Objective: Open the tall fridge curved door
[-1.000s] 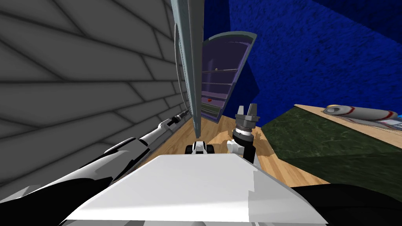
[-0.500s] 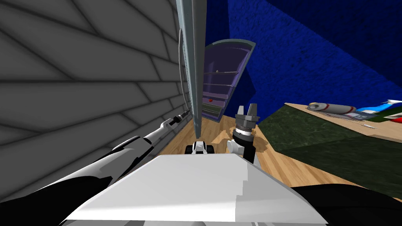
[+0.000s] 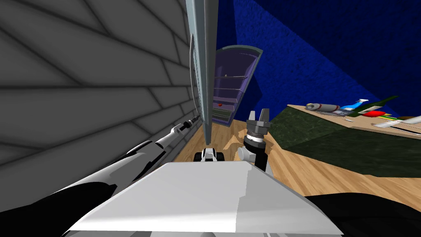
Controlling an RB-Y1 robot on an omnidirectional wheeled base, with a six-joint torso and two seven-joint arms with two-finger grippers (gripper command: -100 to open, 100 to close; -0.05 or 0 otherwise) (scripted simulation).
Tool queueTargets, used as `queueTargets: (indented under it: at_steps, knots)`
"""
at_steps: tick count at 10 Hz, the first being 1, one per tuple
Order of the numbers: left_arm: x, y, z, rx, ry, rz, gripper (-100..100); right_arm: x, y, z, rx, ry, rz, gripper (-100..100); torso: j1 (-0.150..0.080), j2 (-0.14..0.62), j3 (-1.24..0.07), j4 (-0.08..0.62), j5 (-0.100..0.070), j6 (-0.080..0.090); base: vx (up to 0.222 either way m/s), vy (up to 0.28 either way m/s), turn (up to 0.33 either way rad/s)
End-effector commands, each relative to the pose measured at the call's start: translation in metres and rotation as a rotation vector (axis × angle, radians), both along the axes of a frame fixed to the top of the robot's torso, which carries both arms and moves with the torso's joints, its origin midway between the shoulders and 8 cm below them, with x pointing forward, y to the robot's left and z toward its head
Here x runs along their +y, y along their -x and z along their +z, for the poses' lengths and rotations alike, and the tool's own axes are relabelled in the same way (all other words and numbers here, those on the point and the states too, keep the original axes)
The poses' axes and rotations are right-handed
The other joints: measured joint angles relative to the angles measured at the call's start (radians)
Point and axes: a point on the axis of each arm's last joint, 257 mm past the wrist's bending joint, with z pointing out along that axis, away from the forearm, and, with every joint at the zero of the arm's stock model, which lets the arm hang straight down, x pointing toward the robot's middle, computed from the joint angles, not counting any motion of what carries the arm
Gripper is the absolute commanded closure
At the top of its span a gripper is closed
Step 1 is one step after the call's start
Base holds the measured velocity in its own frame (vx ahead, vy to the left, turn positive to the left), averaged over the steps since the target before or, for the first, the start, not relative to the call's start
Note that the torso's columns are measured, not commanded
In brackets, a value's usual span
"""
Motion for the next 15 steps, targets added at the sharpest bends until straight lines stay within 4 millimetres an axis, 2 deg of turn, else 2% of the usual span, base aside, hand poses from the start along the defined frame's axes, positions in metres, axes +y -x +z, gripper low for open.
queueTargets:
  at_steps: [1,2,3,5,8,9,10,15]
  knots:
    - [-0.006,-0.013,0.017,-0.019,0.007,0.011,100,0.000,0.000,0.000,0.000,0.000,0.000,0,0.001,0.004,0.002,0.000,0.001,0.000,-0.062,0.341,-0.160]
    - [-0.006,-0.013,0.017,-0.019,0.007,0.011,100,0.000,0.000,0.000,0.000,0.000,0.000,0,0.003,0.005,0.003,0.000,0.001,-0.004,0.028,0.236,-0.008]
    - [-0.007,-0.014,0.019,-0.002,0.001,0.002,-100,0.000,0.000,0.000,0.000,0.000,0.000,0,-0.004,0.003,0.002,0.001,-0.001,-0.004,-0.039,0.090,-0.002]
    - [-0.003,-0.023,0.035,-0.002,0.002,0.008,-100,0.000,0.000,0.000,0.000,-0.001,0.000,0,-0.014,0.022,0.013,0.000,-0.003,-0.005,-0.058,-0.012,-0.023]
    - [0.002,-0.034,0.056,-0.002,0.005,0.017,-100,0.000,0.000,0.000,0.000,-0.001,0.000,0,0.000,0.027,0.016,0.000,0.001,-0.008,-0.039,-0.020,-0.035]
    - [0.001,-0.031,0.050,-0.003,0.003,0.015,-100,0.000,0.000,0.000,0.000,-0.001,0.000,0,0.002,0.027,0.016,0.000,0.002,-0.009,-0.018,-0.007,-0.012]
    - [0.001,-0.032,0.051,-0.001,0.004,0.014,0,0.000,0.000,0.000,0.000,-0.001,0.000,0,0.002,0.026,0.016,0.000,0.002,-0.009,0.000,0.000,0.000]
    - [0.000,-0.031,0.051,-0.002,0.004,0.013,0,0.000,0.000,0.000,0.000,-0.001,0.000,0,-0.001,0.027,0.016,-0.001,0.001,-0.008,0.000,0.000,0.000]
